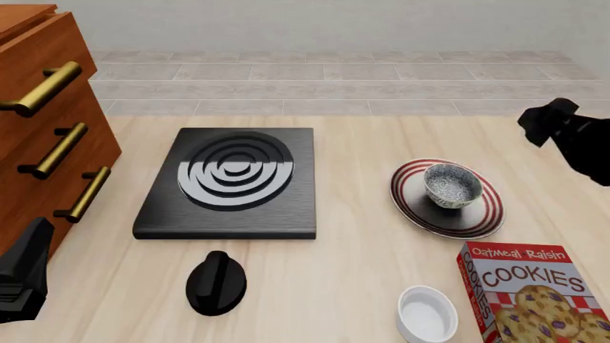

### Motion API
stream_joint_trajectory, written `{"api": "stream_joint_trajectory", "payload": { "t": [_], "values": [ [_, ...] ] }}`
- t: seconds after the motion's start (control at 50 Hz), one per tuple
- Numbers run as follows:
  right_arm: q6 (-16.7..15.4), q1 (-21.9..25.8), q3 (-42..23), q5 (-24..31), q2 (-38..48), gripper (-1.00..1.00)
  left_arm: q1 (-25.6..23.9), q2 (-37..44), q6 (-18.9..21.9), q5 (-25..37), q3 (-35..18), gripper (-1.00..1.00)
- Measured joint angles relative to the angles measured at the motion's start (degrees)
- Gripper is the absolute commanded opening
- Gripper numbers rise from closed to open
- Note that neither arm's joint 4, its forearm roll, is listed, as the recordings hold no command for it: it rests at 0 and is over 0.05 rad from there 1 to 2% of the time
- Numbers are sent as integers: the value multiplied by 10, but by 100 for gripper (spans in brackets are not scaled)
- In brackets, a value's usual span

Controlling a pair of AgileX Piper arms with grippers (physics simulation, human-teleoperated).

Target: Pick the akita bowl on the cookies box and place it on the plate.

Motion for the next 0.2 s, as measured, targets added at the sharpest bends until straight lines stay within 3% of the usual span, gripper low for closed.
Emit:
{"api": "stream_joint_trajectory", "payload": {
  "t": [0.2],
  "values": [
    [-3, 6, -12, 82, -108, 100, 0, 0, 0, 0, 0, 100]
  ]
}}
